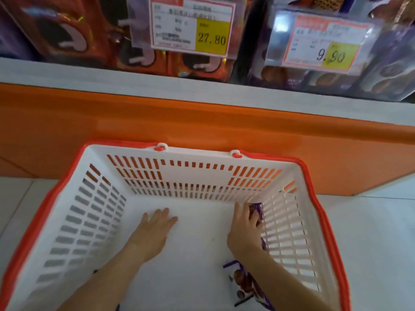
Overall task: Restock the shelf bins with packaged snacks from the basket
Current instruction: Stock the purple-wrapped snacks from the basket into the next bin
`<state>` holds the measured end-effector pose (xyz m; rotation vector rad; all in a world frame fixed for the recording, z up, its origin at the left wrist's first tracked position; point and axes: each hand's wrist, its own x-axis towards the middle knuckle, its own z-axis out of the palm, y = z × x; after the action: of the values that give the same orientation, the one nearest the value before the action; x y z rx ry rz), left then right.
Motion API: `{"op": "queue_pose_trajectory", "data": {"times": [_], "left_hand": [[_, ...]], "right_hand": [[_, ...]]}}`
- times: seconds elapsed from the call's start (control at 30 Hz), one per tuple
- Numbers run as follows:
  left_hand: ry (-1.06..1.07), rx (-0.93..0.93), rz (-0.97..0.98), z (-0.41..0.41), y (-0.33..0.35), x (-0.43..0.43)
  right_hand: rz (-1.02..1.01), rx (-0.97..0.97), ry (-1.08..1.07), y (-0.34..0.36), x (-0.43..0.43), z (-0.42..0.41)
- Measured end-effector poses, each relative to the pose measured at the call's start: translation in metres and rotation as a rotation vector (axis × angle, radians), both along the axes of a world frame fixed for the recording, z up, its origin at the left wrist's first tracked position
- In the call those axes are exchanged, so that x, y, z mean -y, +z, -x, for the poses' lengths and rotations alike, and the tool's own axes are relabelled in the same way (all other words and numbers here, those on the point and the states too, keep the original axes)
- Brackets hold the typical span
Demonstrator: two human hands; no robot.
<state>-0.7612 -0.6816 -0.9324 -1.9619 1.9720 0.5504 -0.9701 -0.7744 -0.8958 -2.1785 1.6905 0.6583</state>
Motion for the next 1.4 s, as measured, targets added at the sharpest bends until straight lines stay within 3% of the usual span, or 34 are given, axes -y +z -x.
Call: {"op": "queue_pose_trajectory", "data": {"times": [0.13,0.33,0.47,0.6,0.77,0.93,1.07,1.27,1.4], "left_hand": [[0.006,0.004,0.031,-0.005,-0.011,0.004],[-0.035,-0.041,0.143,-0.002,-0.03,0.02],[-0.058,-0.191,0.246,0.017,-0.021,0.042],[-0.213,-0.259,0.397,0.041,-0.013,0.068],[-0.458,-0.213,0.182,0.066,-0.014,0.092],[-0.433,-0.135,0.216,0.086,-0.021,0.094],[-0.435,-0.079,0.3,0.087,-0.024,0.088],[-0.452,-0.066,0.31,0.061,-0.018,0.071],[-0.331,-0.103,0.313,0.053,-0.013,0.06]], "right_hand": [[0.015,0.001,0.133,-0.011,-0.011,-0.002],[-0.09,0.277,0.344,-0.011,-0.026,-0.008],[0.098,0.127,0.213,-0.003,-0.015,0.003],[0.063,-0.037,0.069,0.005,-0.006,0.022],[-0.064,-0.096,0.112,0.001,-0.004,0.027],[-0.123,-0.111,0.14,0.005,0.009,0.023],[-0.07,-0.033,0.147,0.009,0.024,0.018],[0.002,0.286,0.082,0.011,0.033,0.018],[-0.042,0.224,0.15,0.01,0.031,0.018]]}}
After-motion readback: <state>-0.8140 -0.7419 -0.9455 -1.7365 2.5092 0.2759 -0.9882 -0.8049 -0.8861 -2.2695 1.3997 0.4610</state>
